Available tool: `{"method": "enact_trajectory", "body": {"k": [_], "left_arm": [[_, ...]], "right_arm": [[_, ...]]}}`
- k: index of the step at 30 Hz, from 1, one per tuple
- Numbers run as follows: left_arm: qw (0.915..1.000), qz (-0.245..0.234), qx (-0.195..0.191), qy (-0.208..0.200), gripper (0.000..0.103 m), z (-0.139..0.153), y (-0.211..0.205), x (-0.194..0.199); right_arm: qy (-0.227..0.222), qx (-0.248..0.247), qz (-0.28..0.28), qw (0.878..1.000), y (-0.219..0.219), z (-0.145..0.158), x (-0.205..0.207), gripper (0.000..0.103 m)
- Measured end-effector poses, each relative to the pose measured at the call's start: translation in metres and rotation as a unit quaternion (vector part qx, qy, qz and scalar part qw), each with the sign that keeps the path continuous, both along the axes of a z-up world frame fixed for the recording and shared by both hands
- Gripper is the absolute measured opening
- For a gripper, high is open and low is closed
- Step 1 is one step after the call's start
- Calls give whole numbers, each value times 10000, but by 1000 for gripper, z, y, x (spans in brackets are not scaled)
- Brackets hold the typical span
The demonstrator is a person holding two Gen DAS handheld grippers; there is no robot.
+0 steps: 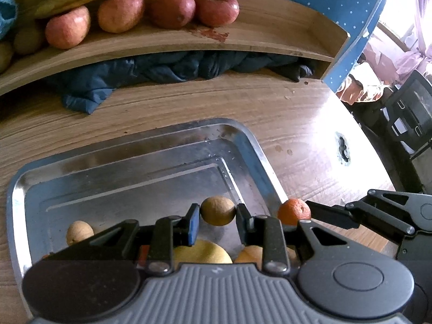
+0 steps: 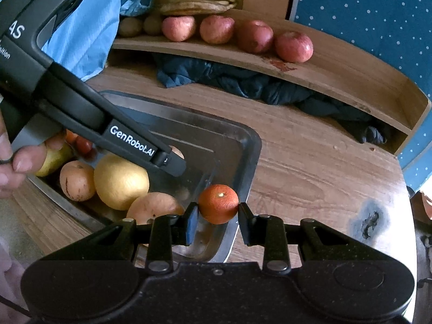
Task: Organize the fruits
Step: 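Carry the brown fruit with the left tool over the tray while the right tool carries the orange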
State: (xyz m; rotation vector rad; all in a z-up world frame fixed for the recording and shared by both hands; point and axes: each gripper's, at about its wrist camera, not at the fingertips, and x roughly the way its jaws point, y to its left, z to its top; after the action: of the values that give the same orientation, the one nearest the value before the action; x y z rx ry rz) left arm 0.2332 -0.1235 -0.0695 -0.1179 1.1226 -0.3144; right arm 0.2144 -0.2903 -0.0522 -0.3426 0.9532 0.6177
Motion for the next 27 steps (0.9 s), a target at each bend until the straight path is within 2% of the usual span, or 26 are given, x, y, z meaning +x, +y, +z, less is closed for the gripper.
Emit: {"method": "enact_trajectory", "body": {"k": [27], "left_arm": [[9996,-81,8,260,32,-12,4,7]], "right_arm": [[176,-270,244,9992,15,-9,13,33]]}}
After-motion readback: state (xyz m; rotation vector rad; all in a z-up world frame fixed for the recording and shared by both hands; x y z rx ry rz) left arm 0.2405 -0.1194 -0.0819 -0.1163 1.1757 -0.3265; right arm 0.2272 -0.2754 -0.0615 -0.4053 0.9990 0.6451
